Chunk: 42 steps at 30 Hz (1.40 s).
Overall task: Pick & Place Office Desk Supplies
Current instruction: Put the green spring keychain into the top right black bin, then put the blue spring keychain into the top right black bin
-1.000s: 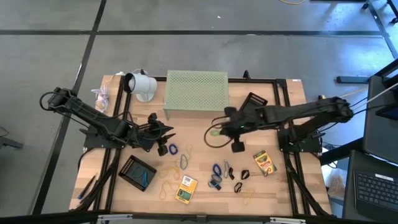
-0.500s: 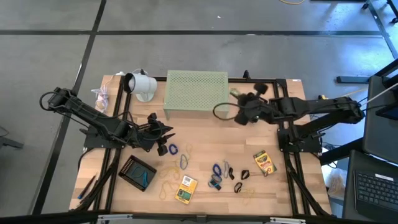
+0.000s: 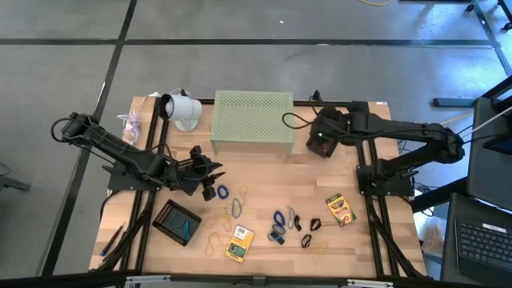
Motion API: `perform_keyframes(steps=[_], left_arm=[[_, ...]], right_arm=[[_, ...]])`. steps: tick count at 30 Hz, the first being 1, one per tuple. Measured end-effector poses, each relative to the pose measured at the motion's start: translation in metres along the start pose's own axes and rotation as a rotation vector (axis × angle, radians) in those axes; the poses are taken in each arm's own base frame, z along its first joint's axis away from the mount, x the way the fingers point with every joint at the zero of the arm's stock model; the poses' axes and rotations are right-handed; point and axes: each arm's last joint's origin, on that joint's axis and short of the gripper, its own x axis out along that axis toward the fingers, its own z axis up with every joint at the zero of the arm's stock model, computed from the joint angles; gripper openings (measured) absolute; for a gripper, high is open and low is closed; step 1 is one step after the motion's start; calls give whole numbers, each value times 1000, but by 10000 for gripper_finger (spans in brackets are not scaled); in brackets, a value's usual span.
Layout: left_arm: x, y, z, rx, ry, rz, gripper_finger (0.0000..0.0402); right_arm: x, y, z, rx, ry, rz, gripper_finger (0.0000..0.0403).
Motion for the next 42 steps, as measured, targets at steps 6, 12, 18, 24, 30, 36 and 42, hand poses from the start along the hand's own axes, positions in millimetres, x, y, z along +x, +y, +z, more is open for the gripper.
perform_keyframes(steps=[6,12,18,24,30,36,42], left_arm=[[0,0,0,0,4,-7,123],[0,0,0,0,4,-8,123],[0,0,0,0,4,-7,123],[0,0,0,0,3,-7,123],[0,0,0,0,3,-6,123],[0,0,0,14,6,-12,123],[-1,-6,-3,83,87,-198,126]], right_arm=[[40,0,-28,33,162,-44,13],[67,11,-45,89,224,83,13],[83,16,-53,162,210,125,13],[91,20,-63,226,242,174,14],[94,21,-67,226,251,190,39],[94,21,-67,222,249,191,99],[94,22,-66,226,244,193,160]])
